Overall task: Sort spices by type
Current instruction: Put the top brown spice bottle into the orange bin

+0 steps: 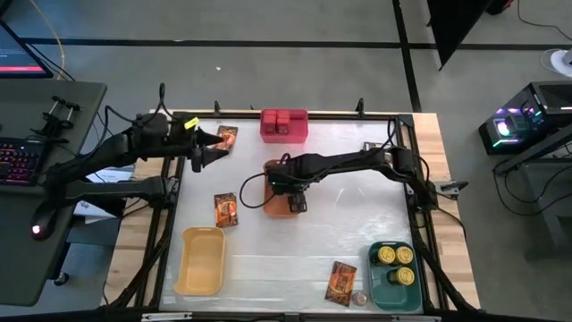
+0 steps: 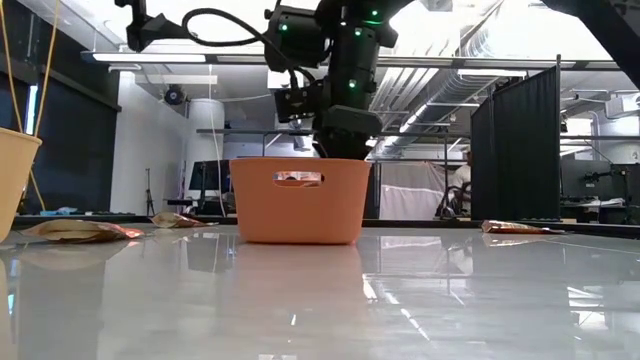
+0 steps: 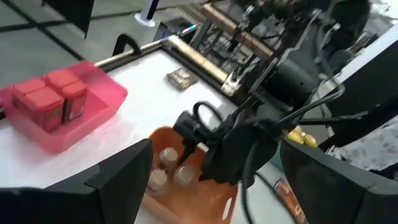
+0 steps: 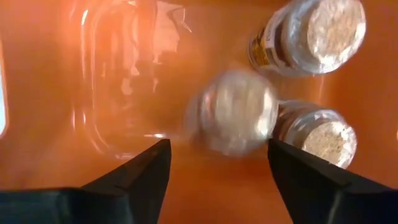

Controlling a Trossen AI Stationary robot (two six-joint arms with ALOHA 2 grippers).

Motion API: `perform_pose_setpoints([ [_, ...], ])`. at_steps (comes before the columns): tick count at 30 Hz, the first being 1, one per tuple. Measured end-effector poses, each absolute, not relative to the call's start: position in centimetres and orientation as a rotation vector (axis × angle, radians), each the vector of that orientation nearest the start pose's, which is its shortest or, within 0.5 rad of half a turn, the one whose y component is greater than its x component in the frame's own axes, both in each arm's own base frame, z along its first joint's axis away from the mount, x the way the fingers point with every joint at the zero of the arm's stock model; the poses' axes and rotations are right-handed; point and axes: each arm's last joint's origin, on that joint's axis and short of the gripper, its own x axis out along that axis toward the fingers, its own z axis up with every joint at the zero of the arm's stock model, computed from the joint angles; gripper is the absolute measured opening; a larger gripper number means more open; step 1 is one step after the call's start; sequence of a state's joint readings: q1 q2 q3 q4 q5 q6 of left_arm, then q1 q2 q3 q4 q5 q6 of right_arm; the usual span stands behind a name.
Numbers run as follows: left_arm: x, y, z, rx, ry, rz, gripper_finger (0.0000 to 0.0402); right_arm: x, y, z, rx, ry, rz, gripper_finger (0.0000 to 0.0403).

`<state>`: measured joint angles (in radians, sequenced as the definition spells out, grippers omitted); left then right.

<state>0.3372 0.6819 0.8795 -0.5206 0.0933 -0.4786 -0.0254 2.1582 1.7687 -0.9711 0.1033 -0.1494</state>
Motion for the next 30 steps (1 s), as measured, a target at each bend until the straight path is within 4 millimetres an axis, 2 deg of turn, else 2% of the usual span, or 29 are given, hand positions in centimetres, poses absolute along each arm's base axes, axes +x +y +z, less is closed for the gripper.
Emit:
perform_pose_setpoints([
  [6, 12.9, 4.2, 34.8, -0.522, 0.237, 0.303, 0.0337, 43.5, -1.4, 19.6, -0.174, 1.377, -0.009, 0.0276],
  [11, 12.7, 4.1, 34.9, -0.457, 0.241, 0.293, 0.0337, 43.8, -1.4, 22.2, -0.174, 1.367, -0.009, 0.0278],
  [15, 12.1, 3.9, 35.2, -0.389, 0.224, 0.281, 0.0337, 44.4, -1.3, 24.6, -0.164, 1.291, -0.015, 0.027],
  [17, 11.7, 3.8, 35.3, -0.365, 0.21, 0.276, 0.0337, 44.2, -1.3, 24.8, -0.173, 1.312, -0.031, 0.0246],
  [19, 11.3, 3.6, 35.5, -0.352, 0.194, 0.274, 0.0337, 44.0, -1.3, 24.3, -0.158, 1.336, -0.052, 0.0206],
  [25, 10.4, 3.4, 35.9, -0.357, 0.155, 0.287, 0.0337, 44.0, -0.7, 23.4, -0.081, 1.343, -0.03, 0.0024],
  [26, 10.4, 3.4, 35.9, -0.357, 0.154, 0.293, 0.0337, 44.2, -0.5, 23.3, -0.095, 1.329, -0.035, 0.0014],
  [30, 10.4, 3.4, 35.9, -0.365, 0.153, 0.307, 0.0337, 44.8, -0.5, 22.2, -0.093, 1.327, -0.066, 0.0017],
])
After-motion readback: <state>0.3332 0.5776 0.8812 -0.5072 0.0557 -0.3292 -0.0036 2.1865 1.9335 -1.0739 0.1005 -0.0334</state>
